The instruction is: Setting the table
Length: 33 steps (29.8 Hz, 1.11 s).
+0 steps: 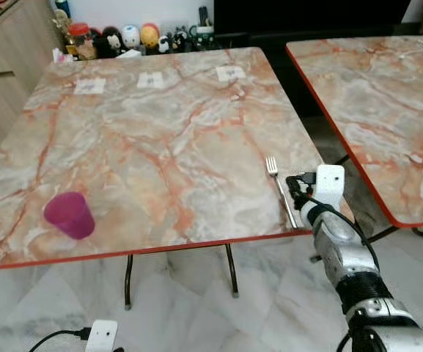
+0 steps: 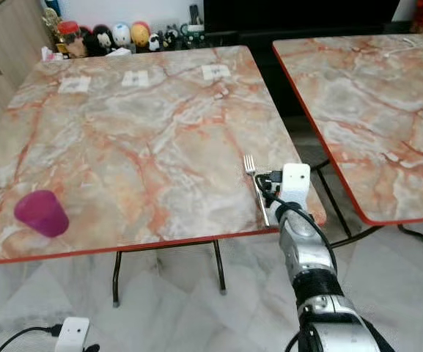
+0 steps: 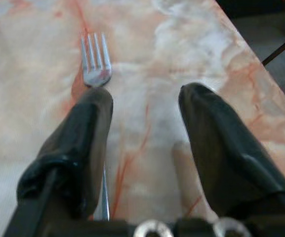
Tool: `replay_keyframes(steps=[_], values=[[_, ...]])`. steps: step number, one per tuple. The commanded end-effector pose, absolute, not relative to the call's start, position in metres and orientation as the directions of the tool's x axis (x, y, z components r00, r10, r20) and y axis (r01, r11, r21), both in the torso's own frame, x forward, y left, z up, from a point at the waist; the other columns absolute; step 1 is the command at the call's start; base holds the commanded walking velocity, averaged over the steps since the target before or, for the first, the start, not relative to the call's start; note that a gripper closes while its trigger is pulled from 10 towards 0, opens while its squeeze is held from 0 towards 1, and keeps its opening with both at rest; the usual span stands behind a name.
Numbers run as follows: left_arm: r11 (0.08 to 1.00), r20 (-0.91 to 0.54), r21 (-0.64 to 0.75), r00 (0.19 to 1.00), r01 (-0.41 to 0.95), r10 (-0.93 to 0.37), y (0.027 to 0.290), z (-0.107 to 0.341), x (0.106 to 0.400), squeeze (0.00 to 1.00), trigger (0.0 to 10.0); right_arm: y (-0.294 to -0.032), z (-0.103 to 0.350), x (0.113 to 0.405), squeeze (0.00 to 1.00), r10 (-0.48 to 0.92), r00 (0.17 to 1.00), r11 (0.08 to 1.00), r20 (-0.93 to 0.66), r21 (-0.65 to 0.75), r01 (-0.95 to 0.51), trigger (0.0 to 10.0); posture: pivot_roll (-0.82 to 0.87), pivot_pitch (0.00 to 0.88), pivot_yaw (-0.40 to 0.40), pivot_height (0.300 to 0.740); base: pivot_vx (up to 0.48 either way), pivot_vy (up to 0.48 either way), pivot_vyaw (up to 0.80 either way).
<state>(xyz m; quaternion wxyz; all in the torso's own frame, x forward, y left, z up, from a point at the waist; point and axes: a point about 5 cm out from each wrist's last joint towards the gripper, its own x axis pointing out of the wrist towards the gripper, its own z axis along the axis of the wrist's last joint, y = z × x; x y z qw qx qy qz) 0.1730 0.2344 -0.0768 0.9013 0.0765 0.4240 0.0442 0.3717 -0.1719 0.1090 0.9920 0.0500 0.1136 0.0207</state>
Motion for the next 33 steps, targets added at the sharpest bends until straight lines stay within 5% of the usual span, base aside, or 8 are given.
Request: replay_keyframes(steps=[1, 33], values=[[0.985, -0.771, 0.172, 0.619, -0.019, 0.146, 0.236, -0.080, 0.166, 0.00, 10.0, -0.170, 0.110, 0.376, 0.00, 0.064, 0.969, 0.990, -0.238, 0.137, -0.032, 10.0, -0.04, 0.096, 0.046, 0.740, 0.000, 0.000, 0.00], [0.984, -0.771, 0.175, 0.621, -0.012, 0.145, 0.235, -0.081, 0.163, 0.00, 10.0, -0.164, 0.141, 0.376, 0.00, 0.141, 0.986, 0.983, 0.090, 0.104, -0.150, 10.0, -0.03, 0.109, 0.042, 0.740, 0.073, 0.000, 0.05]])
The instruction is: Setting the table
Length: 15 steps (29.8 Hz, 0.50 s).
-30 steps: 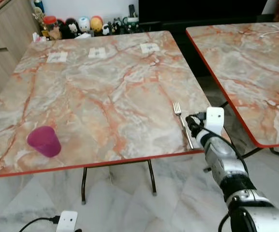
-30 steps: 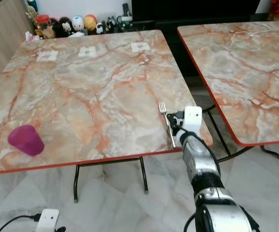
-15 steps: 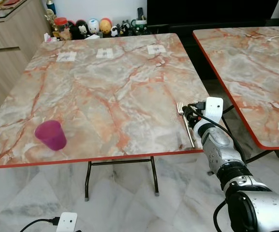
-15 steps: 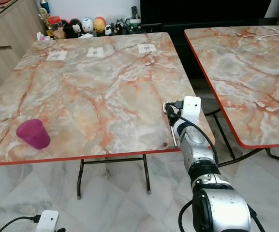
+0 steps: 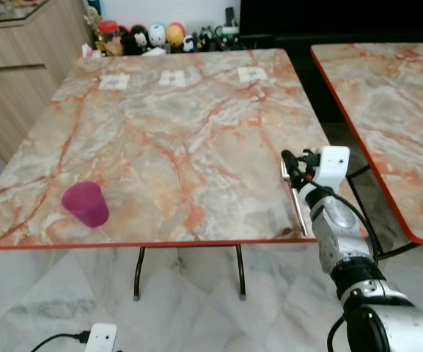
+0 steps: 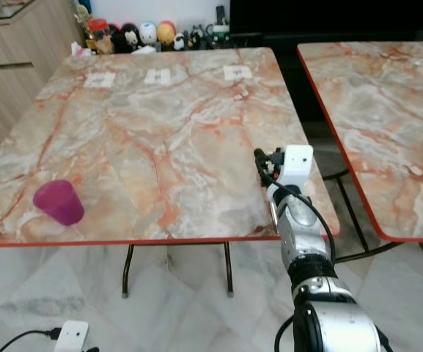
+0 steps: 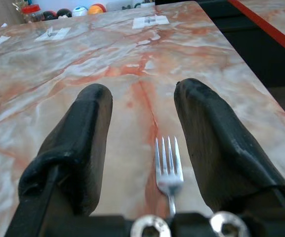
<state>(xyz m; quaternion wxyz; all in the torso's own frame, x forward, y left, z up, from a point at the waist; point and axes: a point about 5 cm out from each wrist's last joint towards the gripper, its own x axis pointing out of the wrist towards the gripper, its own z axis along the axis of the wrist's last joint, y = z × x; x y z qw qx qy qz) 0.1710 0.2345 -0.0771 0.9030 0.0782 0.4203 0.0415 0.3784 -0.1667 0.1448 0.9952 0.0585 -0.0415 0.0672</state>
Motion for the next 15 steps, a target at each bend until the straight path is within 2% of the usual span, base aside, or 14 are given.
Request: replay_keyframes(steps=[1, 5, 11, 15], values=[[0.984, -0.771, 0.175, 0.620, -0.012, 0.145, 0.235, -0.081, 0.163, 0.00, 10.0, -0.165, 0.139, 0.374, 0.00, 0.136, 0.987, 0.985, 0.088, 0.094, -0.144, 10.0, -0.04, 0.110, 0.042, 0.740, 0.000, 0.000, 0.00], [0.986, -0.771, 0.166, 0.622, -0.010, 0.136, 0.234, -0.081, 0.163, 0.00, 10.0, -0.166, 0.131, 0.367, 0.00, 0.137, 0.988, 0.986, 0.074, 0.085, -0.143, 10.0, -0.04, 0.111, 0.040, 0.740, 0.000, 0.000, 0.00], [0.986, -0.769, 0.167, 0.625, -0.012, 0.138, 0.233, -0.081, 0.163, 0.00, 10.0, -0.165, 0.130, 0.360, 0.00, 0.155, 0.984, 0.985, 0.087, 0.064, -0.160, 10.0, -0.03, 0.110, 0.037, 0.740, 0.313, 0.000, 0.00], [0.985, -0.769, 0.169, 0.623, -0.014, 0.141, 0.233, -0.081, 0.162, 0.00, 10.0, -0.164, 0.133, 0.354, 0.00, 0.169, 0.979, 0.984, 0.114, 0.040, -0.175, 10.0, -0.04, 0.111, 0.036, 0.740, 0.000, 0.000, 0.00]])
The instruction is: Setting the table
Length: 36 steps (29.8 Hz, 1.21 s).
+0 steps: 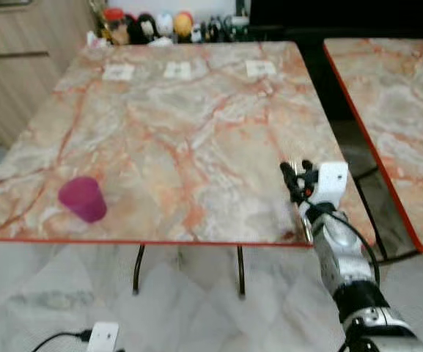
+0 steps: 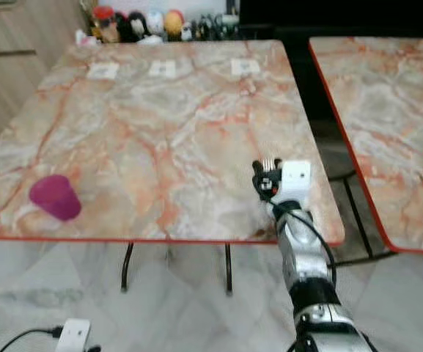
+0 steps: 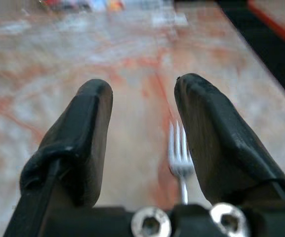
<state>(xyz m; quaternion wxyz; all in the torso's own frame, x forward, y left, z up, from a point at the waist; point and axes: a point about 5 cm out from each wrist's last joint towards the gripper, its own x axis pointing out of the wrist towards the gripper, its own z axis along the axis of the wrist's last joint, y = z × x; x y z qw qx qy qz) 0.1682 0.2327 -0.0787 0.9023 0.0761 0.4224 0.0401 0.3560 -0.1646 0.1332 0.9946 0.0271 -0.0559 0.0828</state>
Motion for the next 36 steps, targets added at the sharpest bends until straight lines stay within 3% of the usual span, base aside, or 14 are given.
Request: replay_keyframes(steps=[1, 6, 12, 22, 36], values=[[0.985, -0.770, 0.170, 0.623, -0.012, 0.141, 0.233, -0.081, 0.162, 0.00, 10.0, -0.164, 0.134, 0.352, 0.00, 0.172, 0.978, 0.984, 0.119, 0.031, -0.177, 10.0, -0.04, 0.110, 0.035, 0.740, 0.000, 0.000, 0.00], [0.985, -0.772, 0.172, 0.620, -0.010, 0.141, 0.233, -0.082, 0.162, 0.00, 10.0, -0.167, 0.129, 0.342, 0.00, 0.120, 0.990, 0.992, 0.078, 0.033, -0.122, 10.0, -0.04, 0.112, 0.035, 0.740, 0.000, 0.000, 0.00], [0.986, -0.773, 0.169, 0.620, -0.001, 0.133, 0.231, -0.082, 0.162, 0.00, 10.0, -0.173, 0.106, 0.341, 0.00, 0.056, 0.993, 0.995, -0.099, 0.086, -0.048, 10.0, -0.05, 0.113, 0.040, 0.740, 0.000, 0.000, 0.00], [0.985, -0.771, 0.173, 0.621, -0.010, 0.142, 0.233, -0.081, 0.163, 0.00, 10.0, -0.165, 0.130, 0.370, 0.00, -0.020, 0.995, 0.989, -0.098, 0.142, 0.034, 10.0, -0.03, 0.111, 0.036, 0.740, 0.000, 0.000, 0.00], [0.984, -0.776, 0.176, 0.614, -0.009, 0.144, 0.235, -0.082, 0.160, 0.00, 10.0, -0.174, 0.120, 0.374, 0.00, -0.066, 0.976, 0.979, -0.209, 0.174, 0.104, 10.0, -0.03, 0.115, 0.037, 0.740, 0.000, 0.000, 0.00]])
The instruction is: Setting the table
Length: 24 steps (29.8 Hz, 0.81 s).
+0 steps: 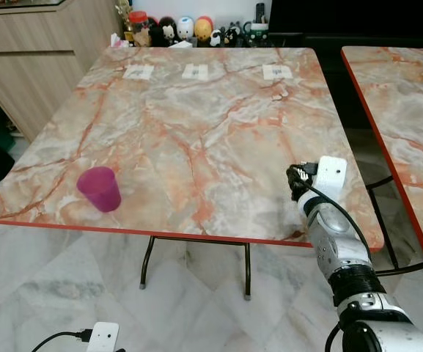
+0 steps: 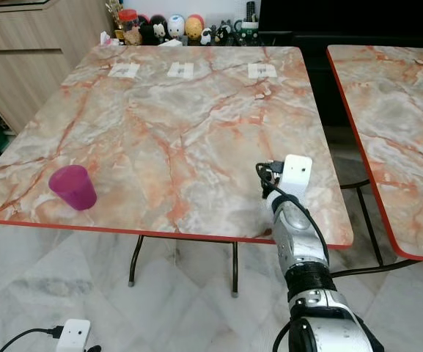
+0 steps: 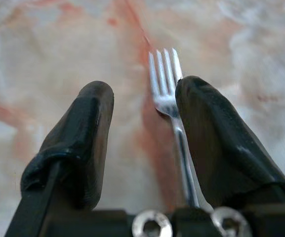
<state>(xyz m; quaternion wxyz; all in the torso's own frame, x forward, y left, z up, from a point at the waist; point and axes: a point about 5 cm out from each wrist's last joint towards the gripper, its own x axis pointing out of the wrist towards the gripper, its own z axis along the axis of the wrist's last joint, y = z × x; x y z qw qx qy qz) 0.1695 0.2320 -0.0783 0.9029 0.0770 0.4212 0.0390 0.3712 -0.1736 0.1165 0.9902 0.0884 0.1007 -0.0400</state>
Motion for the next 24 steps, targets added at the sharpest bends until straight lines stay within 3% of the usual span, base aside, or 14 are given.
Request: replay_keyframes(steps=[1, 24], values=[[0.984, -0.777, 0.175, 0.613, -0.009, 0.144, 0.235, -0.082, 0.160, 0.00, 10.0, -0.176, 0.121, 0.374, 0.00, -0.073, 0.974, 0.980, -0.214, 0.168, 0.110, 10.0, -0.03, 0.116, 0.037, 0.740, 0.000, 0.000, 0.00], [0.984, -0.778, 0.180, 0.611, -0.010, 0.148, 0.236, -0.083, 0.158, 0.00, 10.0, -0.177, 0.113, 0.375, 0.00, -0.057, 0.957, 0.974, -0.285, 0.194, 0.115, 10.0, -0.02, 0.118, 0.036, 0.740, 0.000, 0.000, 0.00]])
